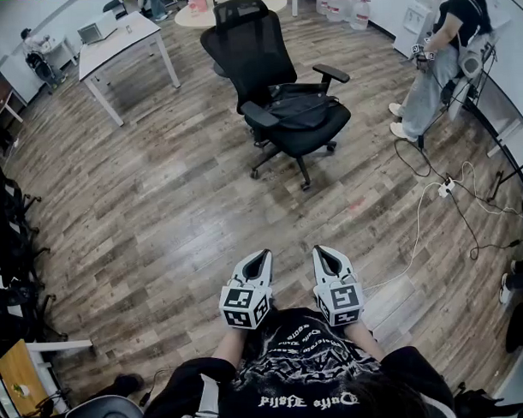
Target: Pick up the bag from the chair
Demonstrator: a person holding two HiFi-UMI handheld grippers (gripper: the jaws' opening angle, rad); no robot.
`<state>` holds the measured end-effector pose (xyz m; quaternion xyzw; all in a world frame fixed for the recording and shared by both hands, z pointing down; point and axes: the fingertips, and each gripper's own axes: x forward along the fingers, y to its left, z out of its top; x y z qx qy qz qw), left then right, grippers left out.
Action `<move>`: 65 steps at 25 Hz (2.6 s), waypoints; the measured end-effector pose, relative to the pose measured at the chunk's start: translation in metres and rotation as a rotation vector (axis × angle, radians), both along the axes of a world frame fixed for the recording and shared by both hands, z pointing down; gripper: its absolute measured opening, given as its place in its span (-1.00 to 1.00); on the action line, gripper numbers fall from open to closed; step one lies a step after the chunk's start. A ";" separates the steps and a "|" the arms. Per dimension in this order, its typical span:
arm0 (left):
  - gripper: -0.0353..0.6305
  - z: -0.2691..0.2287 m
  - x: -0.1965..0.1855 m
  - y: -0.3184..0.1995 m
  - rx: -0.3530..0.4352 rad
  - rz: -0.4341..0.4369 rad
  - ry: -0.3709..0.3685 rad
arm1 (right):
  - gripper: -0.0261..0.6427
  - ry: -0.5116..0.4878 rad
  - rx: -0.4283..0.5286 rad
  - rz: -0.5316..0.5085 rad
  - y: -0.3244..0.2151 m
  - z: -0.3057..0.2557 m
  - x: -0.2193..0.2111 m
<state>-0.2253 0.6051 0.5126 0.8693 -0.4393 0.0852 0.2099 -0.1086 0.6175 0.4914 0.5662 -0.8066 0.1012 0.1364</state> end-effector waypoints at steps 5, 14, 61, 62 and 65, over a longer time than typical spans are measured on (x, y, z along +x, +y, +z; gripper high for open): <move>-0.88 0.001 0.000 0.003 -0.006 0.002 0.005 | -0.91 -0.006 -0.007 0.005 0.005 0.002 0.002; -0.88 0.002 0.005 0.004 -0.015 0.036 0.019 | -0.91 -0.039 -0.020 0.004 0.007 0.007 -0.001; 0.06 0.032 0.009 -0.125 -0.119 0.220 0.050 | -0.07 -0.130 -0.090 0.115 -0.114 0.044 0.003; 0.06 0.034 0.017 -0.132 -0.130 0.218 0.052 | -0.07 -0.133 -0.099 0.100 -0.125 0.048 0.008; 0.06 0.038 0.042 -0.157 -0.156 0.211 0.048 | -0.07 -0.129 -0.116 0.049 -0.162 0.052 0.026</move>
